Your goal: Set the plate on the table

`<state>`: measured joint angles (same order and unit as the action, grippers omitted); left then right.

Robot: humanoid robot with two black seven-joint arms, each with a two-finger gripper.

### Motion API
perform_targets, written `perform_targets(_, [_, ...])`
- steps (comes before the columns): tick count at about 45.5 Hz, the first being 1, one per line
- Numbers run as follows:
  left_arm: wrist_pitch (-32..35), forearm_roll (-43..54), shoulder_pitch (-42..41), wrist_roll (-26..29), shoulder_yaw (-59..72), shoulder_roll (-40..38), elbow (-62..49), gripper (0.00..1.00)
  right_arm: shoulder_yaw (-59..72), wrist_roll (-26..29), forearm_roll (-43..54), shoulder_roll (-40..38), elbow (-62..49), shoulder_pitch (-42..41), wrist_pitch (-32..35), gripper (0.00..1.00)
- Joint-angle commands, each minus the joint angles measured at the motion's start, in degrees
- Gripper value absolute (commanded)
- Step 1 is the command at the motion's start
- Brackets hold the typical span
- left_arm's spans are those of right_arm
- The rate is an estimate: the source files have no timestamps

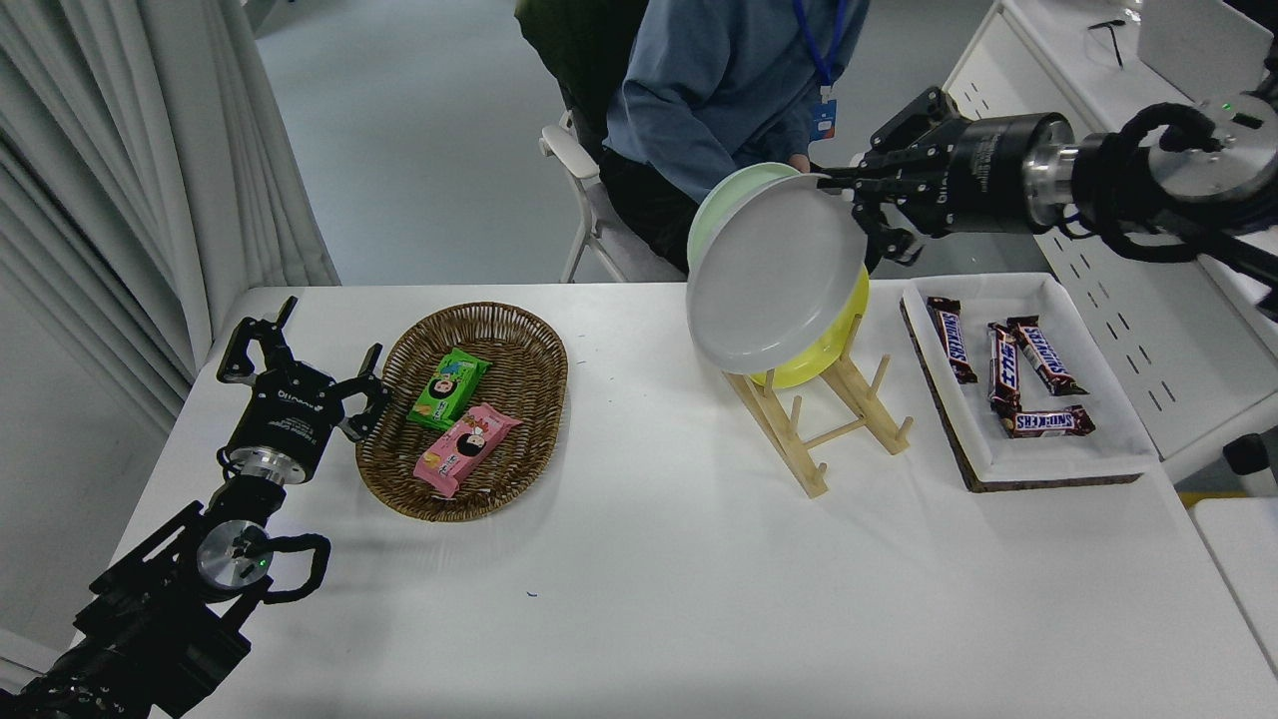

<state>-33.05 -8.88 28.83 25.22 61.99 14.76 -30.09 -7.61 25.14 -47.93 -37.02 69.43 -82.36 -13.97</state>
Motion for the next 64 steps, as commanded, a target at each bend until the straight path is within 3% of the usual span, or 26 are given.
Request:
perform_targets(1, [0.00,0.00,0.00,0.00,0.06,0.01,0.03,1.00,-5.22,0.18,-3.49,5.55,1.84,4.84,-14.75,0.00])
perform_targets(11, [0.00,0.00,0.00,0.00,-0.03,0.01,0.03,1.00,-8.74,0.26,-3.84,12.49,0.62,9.05,-31.03,0.00])
perform_targets(41, [0.00,0.00,0.00,0.00,-0.03,0.01,-0.06,1.00,-9.27,0.26,-9.64,28.40,-14.85,20.92,-31.03,0.00])
perform_targets(64, [0.00,0.00,0.00,0.00,0.06,0.01,0.03,1.00,-9.53,0.26,-10.08,32.18,-22.59,26.46,-31.03,0.00])
